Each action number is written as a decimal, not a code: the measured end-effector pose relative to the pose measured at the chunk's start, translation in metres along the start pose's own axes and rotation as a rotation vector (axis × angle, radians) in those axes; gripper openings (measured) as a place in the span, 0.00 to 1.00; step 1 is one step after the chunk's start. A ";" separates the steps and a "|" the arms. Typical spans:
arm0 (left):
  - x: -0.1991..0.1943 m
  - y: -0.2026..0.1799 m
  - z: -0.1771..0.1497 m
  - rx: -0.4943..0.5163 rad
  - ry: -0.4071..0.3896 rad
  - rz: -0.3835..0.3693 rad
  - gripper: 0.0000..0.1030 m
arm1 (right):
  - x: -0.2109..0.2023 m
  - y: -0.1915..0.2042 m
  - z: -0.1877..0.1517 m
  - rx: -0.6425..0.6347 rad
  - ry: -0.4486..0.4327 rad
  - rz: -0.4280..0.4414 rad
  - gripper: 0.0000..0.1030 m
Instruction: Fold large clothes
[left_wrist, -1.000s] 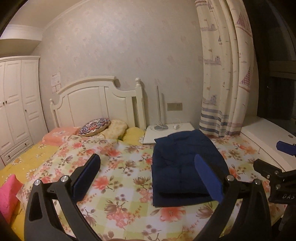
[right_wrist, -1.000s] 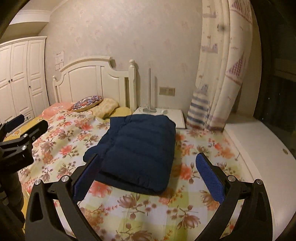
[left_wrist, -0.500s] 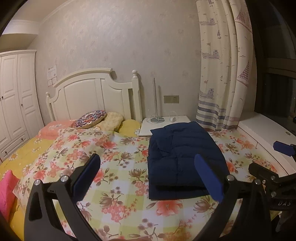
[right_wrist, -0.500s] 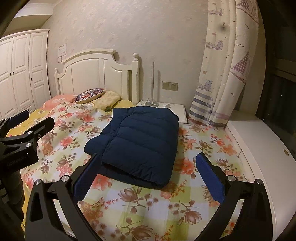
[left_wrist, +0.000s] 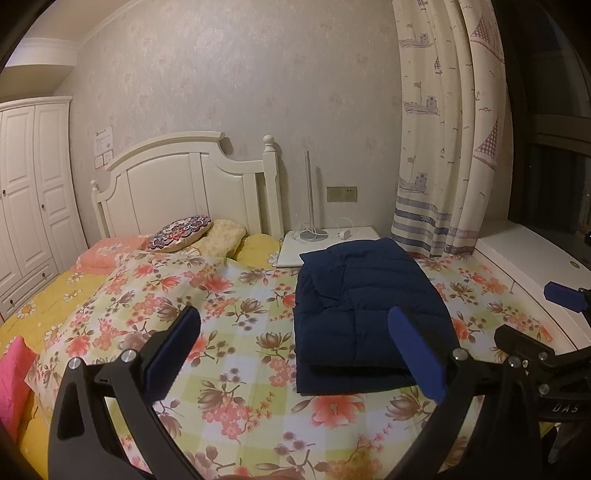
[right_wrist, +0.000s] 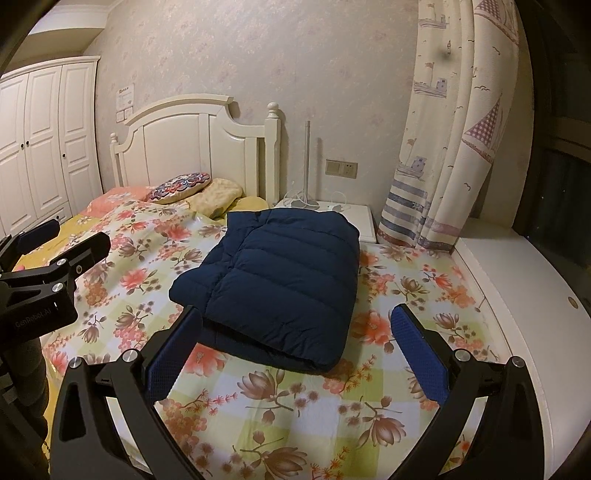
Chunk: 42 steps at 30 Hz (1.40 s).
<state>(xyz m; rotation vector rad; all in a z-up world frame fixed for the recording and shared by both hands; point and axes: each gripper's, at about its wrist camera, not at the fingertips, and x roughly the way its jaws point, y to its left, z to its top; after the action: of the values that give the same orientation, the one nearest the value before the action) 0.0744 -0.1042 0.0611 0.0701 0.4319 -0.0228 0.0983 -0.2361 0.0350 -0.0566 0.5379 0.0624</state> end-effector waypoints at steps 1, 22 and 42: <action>0.000 0.000 0.000 0.000 0.001 0.000 0.98 | 0.000 0.000 0.000 -0.001 0.000 0.001 0.95; 0.000 0.001 -0.004 0.000 0.011 -0.007 0.98 | 0.001 0.002 -0.002 0.002 -0.003 0.004 0.95; 0.000 0.000 -0.005 0.001 0.013 -0.005 0.98 | 0.002 0.003 -0.003 0.001 -0.006 0.013 0.95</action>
<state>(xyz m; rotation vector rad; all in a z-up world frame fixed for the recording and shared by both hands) 0.0723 -0.1036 0.0571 0.0698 0.4454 -0.0276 0.0982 -0.2327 0.0316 -0.0521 0.5323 0.0747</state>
